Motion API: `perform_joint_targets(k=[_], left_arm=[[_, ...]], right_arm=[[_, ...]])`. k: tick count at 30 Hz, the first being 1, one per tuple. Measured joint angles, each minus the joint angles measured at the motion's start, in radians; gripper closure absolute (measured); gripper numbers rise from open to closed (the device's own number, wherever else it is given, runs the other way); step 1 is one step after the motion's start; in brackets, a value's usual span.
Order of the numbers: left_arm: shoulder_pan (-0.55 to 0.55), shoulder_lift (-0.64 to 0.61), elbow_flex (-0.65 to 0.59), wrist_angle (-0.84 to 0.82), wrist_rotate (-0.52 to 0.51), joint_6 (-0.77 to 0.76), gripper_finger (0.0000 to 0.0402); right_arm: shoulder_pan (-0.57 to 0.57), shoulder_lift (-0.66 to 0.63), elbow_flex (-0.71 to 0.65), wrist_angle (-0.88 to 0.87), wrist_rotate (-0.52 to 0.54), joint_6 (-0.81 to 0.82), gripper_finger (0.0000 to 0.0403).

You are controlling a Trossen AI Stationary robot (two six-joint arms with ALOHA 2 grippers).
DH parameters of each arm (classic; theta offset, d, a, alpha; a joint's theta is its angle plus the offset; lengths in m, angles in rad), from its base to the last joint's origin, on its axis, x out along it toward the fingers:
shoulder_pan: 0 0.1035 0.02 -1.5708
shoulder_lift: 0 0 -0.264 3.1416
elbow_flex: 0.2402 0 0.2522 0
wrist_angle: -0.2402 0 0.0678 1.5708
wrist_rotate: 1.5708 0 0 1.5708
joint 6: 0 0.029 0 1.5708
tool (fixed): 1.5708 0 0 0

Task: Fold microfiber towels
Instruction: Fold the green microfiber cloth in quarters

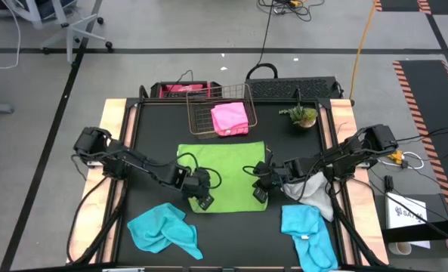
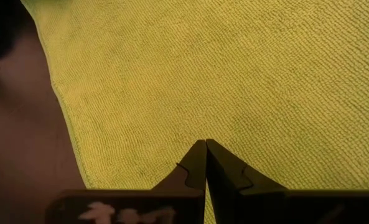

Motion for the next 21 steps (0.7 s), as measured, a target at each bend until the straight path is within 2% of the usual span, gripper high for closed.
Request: perform_joint_targets(k=[7,21], left_arm=[[-0.003,0.0,0.0,-0.054,-0.007,0.019,0.0228],[-0.011,0.006,0.0,-0.006,0.009,0.07,0.0265]], right_arm=[[0.0,0.0,0.0,0.0,0.0,-0.007,0.0403],[0.0,0.0,0.0,0.0,0.002,-0.008,0.0403]])
